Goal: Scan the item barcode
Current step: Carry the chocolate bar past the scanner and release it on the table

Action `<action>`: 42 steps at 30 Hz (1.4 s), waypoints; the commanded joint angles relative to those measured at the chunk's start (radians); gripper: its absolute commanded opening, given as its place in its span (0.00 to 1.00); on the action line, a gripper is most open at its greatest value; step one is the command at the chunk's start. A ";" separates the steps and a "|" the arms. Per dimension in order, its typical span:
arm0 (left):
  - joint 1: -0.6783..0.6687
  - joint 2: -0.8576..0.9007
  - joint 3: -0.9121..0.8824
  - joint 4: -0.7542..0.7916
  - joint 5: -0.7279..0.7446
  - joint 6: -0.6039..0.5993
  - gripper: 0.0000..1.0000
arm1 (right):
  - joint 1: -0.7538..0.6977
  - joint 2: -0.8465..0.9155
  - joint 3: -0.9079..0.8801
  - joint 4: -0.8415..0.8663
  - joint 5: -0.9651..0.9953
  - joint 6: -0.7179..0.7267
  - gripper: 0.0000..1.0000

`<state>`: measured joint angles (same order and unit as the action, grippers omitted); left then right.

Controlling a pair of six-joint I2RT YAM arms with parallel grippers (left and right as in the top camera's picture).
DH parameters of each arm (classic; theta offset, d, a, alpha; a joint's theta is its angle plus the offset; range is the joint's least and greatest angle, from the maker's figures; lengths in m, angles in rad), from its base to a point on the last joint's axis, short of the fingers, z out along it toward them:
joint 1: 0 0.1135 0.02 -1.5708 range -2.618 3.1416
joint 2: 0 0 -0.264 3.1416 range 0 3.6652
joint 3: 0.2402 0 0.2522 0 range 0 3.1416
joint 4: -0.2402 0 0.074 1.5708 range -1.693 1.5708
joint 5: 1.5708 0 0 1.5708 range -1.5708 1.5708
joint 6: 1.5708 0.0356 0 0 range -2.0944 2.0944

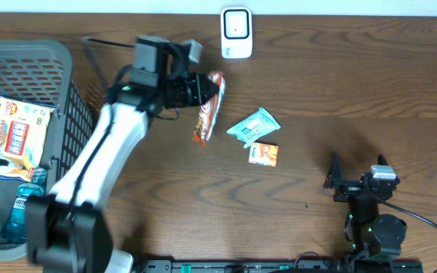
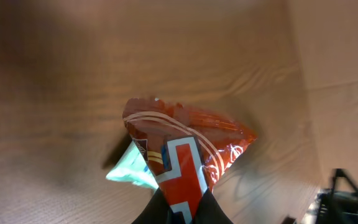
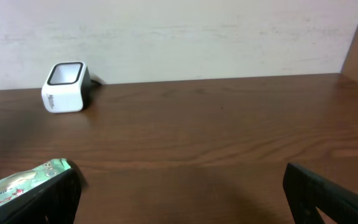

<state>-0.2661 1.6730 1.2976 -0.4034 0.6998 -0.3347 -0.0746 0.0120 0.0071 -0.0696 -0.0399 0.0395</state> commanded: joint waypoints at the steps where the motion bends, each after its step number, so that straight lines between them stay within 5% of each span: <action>1: -0.035 0.095 -0.005 -0.011 -0.002 0.023 0.07 | -0.003 -0.005 -0.002 -0.003 0.005 -0.014 0.99; 8: -0.115 0.212 -0.005 -0.028 -0.048 0.023 0.08 | -0.003 -0.005 -0.002 -0.003 0.005 -0.014 0.99; 11: -0.145 0.210 -0.005 -0.029 -0.141 0.023 0.42 | -0.003 -0.005 -0.002 -0.003 0.005 -0.014 0.99; 14: -0.160 0.206 -0.005 -0.029 -0.187 0.023 0.57 | -0.003 -0.005 -0.002 -0.003 0.005 -0.014 0.99; 21: -0.146 0.080 0.051 -0.061 -0.190 0.026 0.64 | -0.003 -0.005 -0.002 -0.003 0.005 -0.014 0.99; 25: -0.120 -0.071 0.112 -0.068 -0.267 0.034 0.84 | -0.003 -0.005 -0.002 -0.003 0.005 -0.014 0.99; 29: -0.094 -0.250 0.164 -0.067 -0.481 0.099 1.00 | -0.003 -0.005 -0.002 -0.003 0.005 -0.014 0.99; 36: -0.024 -0.501 0.168 -0.093 -1.212 0.093 0.98 | -0.003 -0.005 -0.002 -0.003 0.005 -0.014 0.99; 39: 0.061 -0.549 0.168 -0.190 -1.380 -0.010 0.98 | -0.003 -0.005 -0.002 -0.003 0.005 -0.014 0.99; 42: 0.182 -0.563 0.168 -0.321 -1.396 -0.150 0.98 | -0.003 -0.005 -0.002 -0.003 0.005 -0.014 0.99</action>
<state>-0.1776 1.1015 1.4719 -0.6537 -0.4831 -0.3332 -0.0746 0.0120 0.0071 -0.0692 -0.0395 0.0395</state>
